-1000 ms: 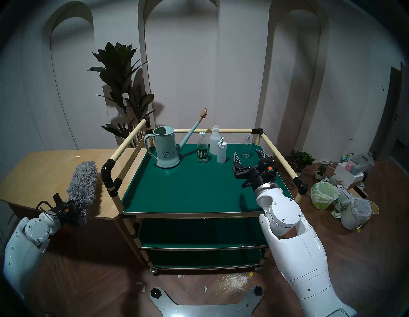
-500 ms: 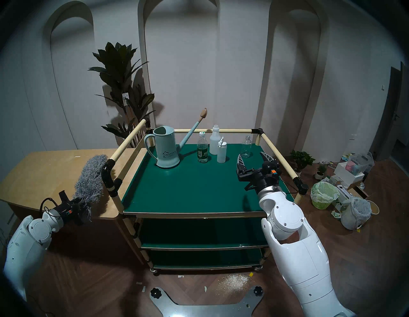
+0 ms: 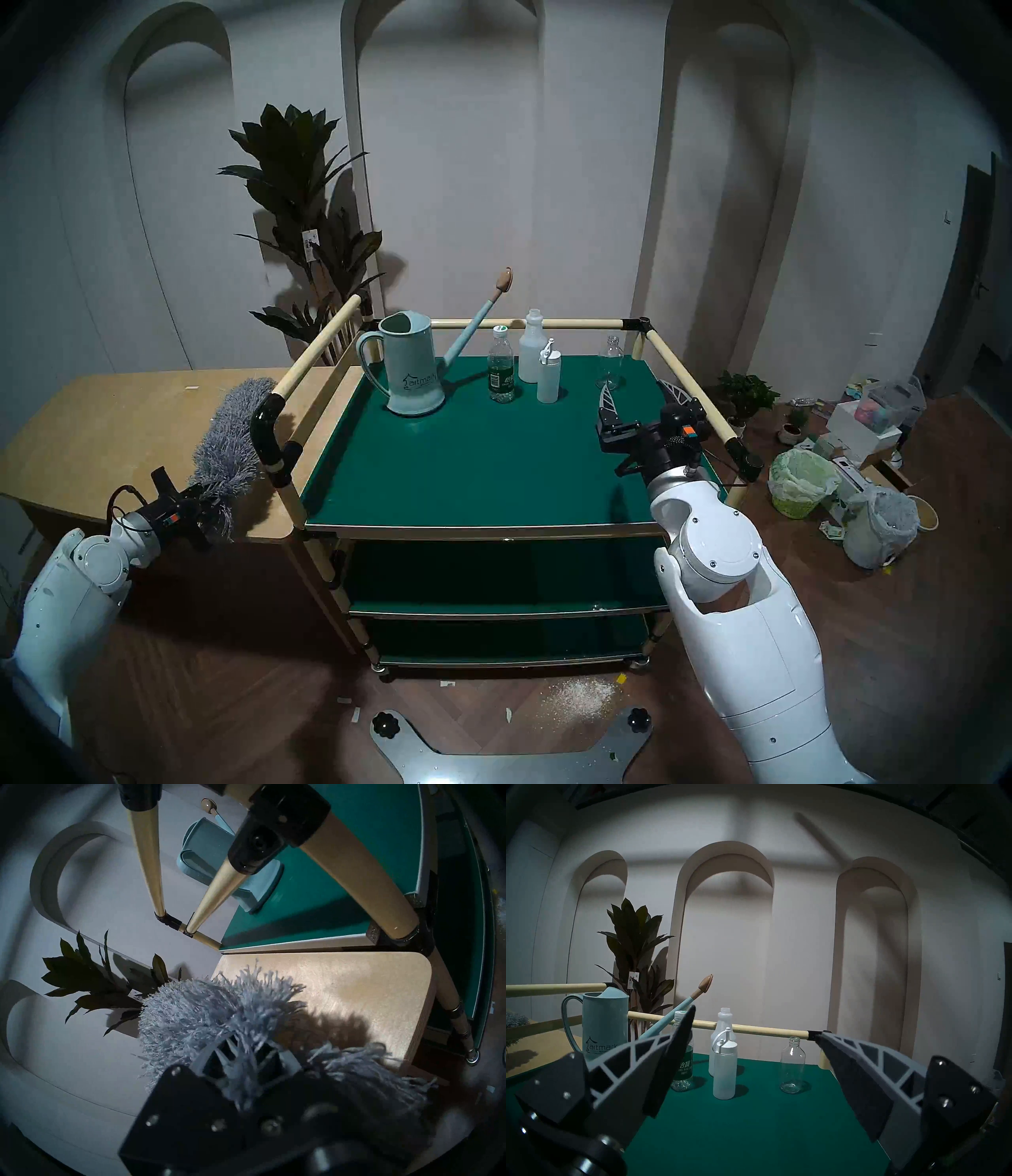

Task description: Dust the shelf with the duster

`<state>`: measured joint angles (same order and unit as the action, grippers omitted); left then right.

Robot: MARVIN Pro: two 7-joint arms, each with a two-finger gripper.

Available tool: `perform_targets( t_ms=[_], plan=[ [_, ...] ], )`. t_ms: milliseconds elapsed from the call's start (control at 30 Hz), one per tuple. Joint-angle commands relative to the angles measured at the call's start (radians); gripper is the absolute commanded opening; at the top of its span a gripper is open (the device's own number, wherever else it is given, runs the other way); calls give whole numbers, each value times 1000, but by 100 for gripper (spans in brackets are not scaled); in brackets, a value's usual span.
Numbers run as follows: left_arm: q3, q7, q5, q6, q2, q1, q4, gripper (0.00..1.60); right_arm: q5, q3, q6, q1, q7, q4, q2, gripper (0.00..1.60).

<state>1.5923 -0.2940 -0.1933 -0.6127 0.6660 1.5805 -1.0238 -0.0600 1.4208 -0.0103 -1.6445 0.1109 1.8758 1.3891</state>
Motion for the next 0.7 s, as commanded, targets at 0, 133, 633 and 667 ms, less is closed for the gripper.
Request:
perform_targets(
  t_ms=[0, 133, 633, 667],
  plan=[
    [-20, -39, 34, -43, 13, -116, 46, 0, 5, 1, 3, -2, 4, 42, 0, 160],
    [-40, -74, 46, -58, 19, -151, 80, 0, 8, 4, 3, -8, 9, 49, -1, 160],
    [-105, -230, 93, -121, 63, -282, 221, 0, 15, 9, -3, -17, 26, 61, 2, 160],
    [-107, -238, 95, -124, 64, -288, 229, 0, 15, 9, -3, -17, 27, 62, 2, 160]
  ],
)
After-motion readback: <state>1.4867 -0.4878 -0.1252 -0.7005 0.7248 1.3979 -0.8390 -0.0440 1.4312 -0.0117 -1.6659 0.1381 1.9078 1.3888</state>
